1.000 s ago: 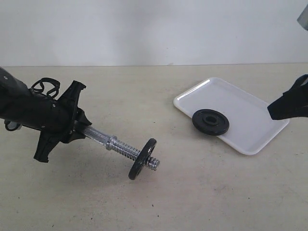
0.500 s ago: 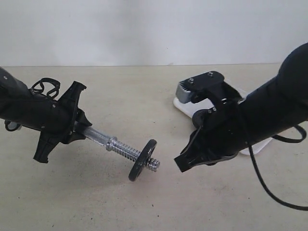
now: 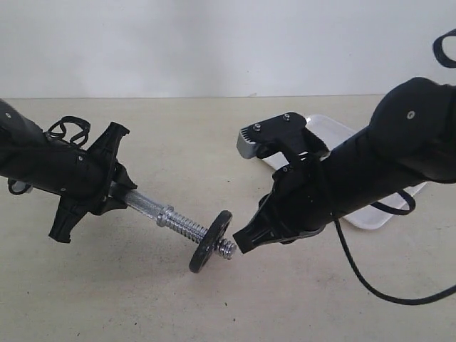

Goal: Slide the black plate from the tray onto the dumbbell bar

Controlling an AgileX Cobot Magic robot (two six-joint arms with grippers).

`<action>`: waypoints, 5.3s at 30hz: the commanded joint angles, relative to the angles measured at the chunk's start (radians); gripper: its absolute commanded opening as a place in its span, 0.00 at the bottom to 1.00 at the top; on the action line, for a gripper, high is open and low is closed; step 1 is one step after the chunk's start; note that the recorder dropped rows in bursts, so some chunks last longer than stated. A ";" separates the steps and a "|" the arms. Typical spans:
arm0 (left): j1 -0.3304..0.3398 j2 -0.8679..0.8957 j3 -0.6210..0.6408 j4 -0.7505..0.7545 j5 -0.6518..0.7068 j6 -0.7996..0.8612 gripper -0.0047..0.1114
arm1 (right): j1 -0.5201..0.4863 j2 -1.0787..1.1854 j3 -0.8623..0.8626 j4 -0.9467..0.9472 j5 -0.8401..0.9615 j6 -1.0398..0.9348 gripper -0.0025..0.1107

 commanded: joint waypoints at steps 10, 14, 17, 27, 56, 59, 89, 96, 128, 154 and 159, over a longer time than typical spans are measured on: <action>0.000 -0.057 -0.030 -0.022 -0.057 0.008 0.08 | 0.060 0.091 -0.060 0.023 -0.006 -0.015 0.06; 0.000 -0.057 -0.030 -0.022 -0.059 0.008 0.08 | 0.060 0.091 -0.062 0.033 -0.009 -0.015 0.06; 0.000 -0.057 -0.030 -0.022 -0.051 0.008 0.08 | 0.060 0.091 -0.062 0.079 -0.024 -0.044 0.06; 0.000 -0.057 -0.030 -0.022 -0.033 0.024 0.08 | 0.060 0.091 -0.062 0.128 -0.044 -0.089 0.06; 0.000 -0.057 -0.030 -0.030 -0.004 0.121 0.40 | 0.060 0.091 -0.062 0.128 0.016 -0.086 0.06; 0.000 -0.057 -0.030 -0.033 -0.010 0.121 0.40 | 0.060 0.091 -0.062 0.129 0.017 -0.086 0.06; 0.000 -0.057 -0.060 -0.024 -0.169 1.513 0.40 | 0.058 0.091 -0.295 0.101 0.068 -0.145 0.06; -0.002 -0.057 -0.149 0.052 -0.053 1.998 0.40 | 0.058 0.091 -0.304 -0.042 0.049 -0.040 0.06; -0.130 0.320 -0.512 0.325 0.005 2.655 0.39 | 0.058 0.087 -0.304 -0.256 0.507 -0.004 0.06; -0.189 0.403 -0.531 0.375 0.017 2.655 0.39 | 0.058 0.087 -0.304 -0.258 0.474 -0.005 0.06; -0.189 0.440 -0.531 0.378 -0.025 2.655 0.39 | 0.058 0.087 -0.304 -0.258 0.473 -0.005 0.06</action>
